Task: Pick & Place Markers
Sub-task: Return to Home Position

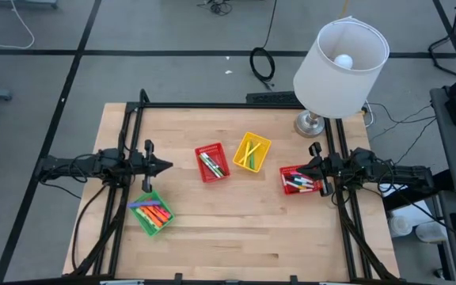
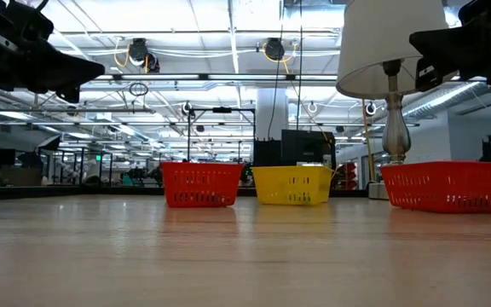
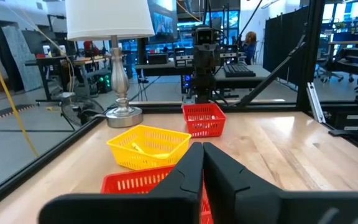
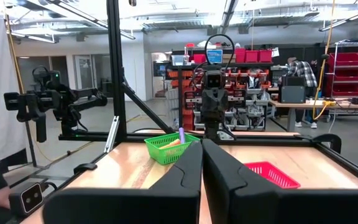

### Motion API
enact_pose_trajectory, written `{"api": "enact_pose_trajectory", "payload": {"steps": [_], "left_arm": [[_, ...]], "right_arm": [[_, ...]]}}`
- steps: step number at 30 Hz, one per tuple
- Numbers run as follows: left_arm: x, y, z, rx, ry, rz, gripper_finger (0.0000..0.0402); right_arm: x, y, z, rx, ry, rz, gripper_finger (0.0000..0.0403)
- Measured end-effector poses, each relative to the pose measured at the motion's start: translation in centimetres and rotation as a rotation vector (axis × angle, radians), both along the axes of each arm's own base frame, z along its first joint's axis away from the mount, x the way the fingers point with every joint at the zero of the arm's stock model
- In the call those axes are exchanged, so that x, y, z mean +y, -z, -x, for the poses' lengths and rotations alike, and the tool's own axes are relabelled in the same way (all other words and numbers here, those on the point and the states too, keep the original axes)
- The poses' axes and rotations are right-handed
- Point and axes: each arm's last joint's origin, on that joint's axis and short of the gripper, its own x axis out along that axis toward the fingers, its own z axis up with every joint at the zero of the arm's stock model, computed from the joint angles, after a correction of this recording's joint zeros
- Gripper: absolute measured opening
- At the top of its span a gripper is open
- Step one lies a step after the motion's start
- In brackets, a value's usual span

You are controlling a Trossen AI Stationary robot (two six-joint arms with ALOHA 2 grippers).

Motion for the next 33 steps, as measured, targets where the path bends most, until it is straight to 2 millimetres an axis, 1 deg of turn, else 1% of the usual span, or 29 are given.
{"api": "enact_pose_trajectory", "payload": {"steps": [5, 11, 27, 33], "left_arm": [[0.0, 0.0, 0.0, 0.0, 0.0, 0.0, 0.0043], [0.0, -0.01, 0.0, -0.001, 0.0, 0.0, 0.0062], [0.0, -0.04, 0.01, -0.002, 0.0, -0.001, 0.0036], [0.0, -0.07, 0.01, -0.003, 0.0, -0.001, 0.0035]], "right_arm": [[0.0, 0.0, 0.0, 0.0, 0.0, 0.0, 0.0], [0.0, 0.03, -0.01, 0.001, 0.0, 0.0, 0.0], [0.0, 0.03, -0.01, 0.001, 0.0, 0.0, 0.0], [0.0, 0.03, -0.01, 0.001, 0.0, 0.0, 0.0]]}}
